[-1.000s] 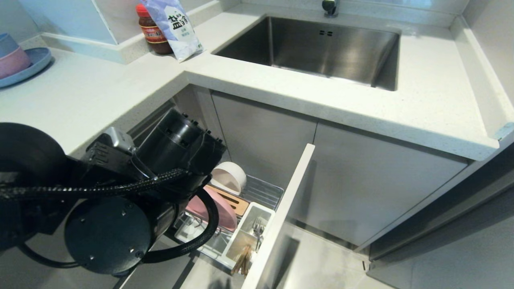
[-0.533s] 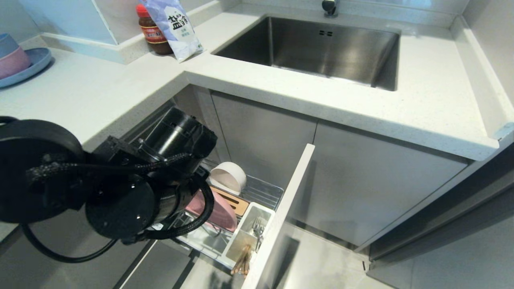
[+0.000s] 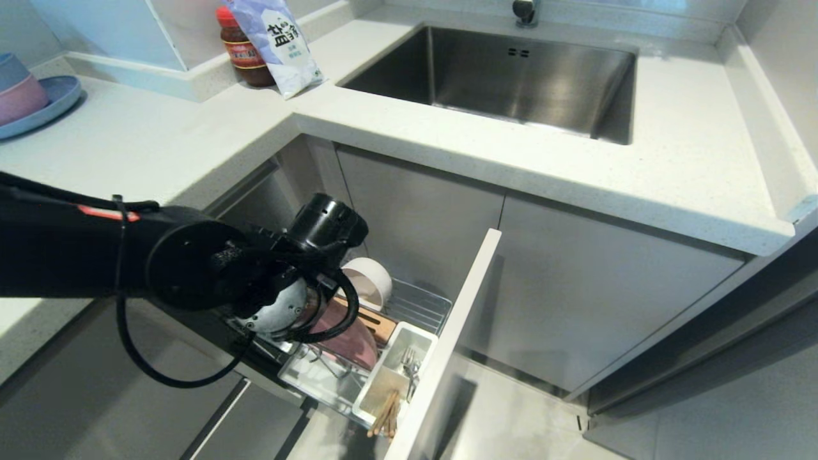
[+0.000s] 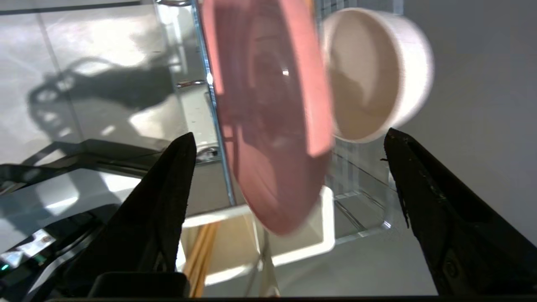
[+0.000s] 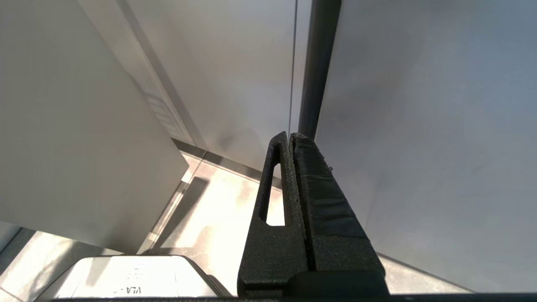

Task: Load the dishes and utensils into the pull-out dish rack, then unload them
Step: Take the plate out of the cupboard

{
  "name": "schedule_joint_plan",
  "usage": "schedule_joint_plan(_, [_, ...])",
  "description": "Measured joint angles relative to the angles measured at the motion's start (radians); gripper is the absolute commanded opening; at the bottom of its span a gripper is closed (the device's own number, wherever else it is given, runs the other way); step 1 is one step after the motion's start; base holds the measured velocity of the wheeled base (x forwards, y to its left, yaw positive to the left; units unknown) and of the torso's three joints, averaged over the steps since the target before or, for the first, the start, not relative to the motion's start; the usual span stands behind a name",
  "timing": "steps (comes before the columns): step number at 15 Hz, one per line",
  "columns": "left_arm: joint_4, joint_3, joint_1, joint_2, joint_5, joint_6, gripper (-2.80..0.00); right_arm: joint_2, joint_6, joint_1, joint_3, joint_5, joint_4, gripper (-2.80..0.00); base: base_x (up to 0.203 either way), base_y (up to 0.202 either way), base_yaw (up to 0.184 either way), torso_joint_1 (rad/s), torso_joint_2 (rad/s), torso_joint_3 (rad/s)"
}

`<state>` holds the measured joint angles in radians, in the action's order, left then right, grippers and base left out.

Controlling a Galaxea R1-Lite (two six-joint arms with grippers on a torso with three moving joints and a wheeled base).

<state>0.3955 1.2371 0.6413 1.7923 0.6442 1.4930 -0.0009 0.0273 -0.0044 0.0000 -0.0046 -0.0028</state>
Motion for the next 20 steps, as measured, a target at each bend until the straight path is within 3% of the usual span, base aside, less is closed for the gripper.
schedule_joint_plan(5, [-0.047,0.016,-0.039,0.092,-0.027,0.001,0.00,0.000,0.000,0.000,0.000,0.000,0.000,-2.80,0.000,0.000,0.000,0.000,0.00,0.000])
schedule_joint_plan(6, [-0.051,0.016,-0.040,0.101,-0.027,0.000,-2.80,0.000,0.000,0.000,0.000,0.000,0.000,-2.80,0.000,0.000,0.000,0.000,0.00,0.000])
schedule_joint_plan(20, [-0.104,-0.009,-0.016,0.068,0.018,0.003,-2.80,0.000,0.000,0.000,0.000,0.000,0.000,-2.80,0.000,0.000,0.000,0.000,0.00,0.000])
